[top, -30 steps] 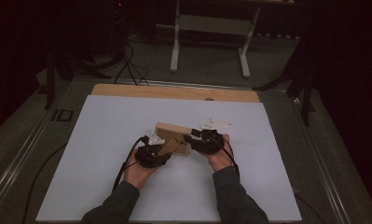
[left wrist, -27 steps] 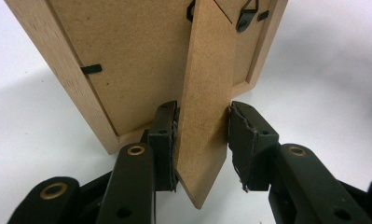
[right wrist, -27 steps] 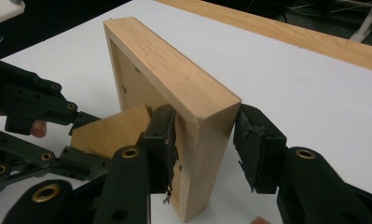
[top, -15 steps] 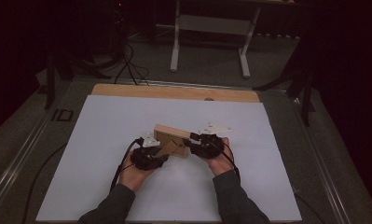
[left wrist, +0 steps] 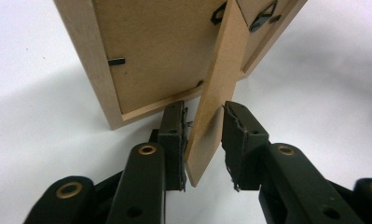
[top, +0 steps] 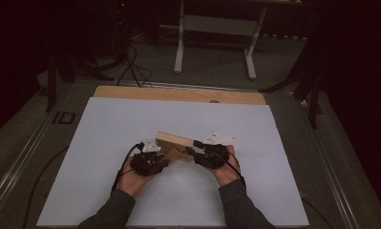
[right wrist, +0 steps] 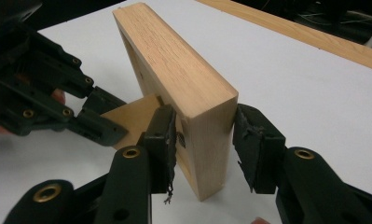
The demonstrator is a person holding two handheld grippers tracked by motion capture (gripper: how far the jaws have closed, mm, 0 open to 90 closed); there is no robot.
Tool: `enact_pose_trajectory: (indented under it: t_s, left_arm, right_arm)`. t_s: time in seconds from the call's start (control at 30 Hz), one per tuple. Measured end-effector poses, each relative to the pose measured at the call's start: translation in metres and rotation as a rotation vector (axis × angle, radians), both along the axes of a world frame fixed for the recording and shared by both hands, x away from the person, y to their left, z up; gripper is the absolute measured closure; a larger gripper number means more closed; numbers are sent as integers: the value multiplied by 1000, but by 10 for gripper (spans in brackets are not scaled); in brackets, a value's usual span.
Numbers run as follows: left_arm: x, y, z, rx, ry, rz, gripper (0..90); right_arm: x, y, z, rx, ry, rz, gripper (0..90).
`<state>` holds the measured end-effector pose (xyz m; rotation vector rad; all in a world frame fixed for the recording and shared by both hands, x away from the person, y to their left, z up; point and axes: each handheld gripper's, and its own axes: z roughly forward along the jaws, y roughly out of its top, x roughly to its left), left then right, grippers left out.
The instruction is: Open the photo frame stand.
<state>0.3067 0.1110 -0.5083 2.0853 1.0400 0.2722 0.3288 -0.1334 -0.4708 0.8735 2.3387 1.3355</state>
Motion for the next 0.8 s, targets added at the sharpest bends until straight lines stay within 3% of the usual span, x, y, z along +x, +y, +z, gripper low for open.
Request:
enact_pose_trajectory:
  t_s: [0.4, 0.8]
  left_arm:
    - [-7, 8, -3, -23, 16, -2, 737]
    - [-12, 10, -9, -6, 27, -5, 734]
  right_arm:
    - [-12, 6, 1, -38, -39, 18, 586]
    - [-24, 10, -1, -57, -61, 44, 574]
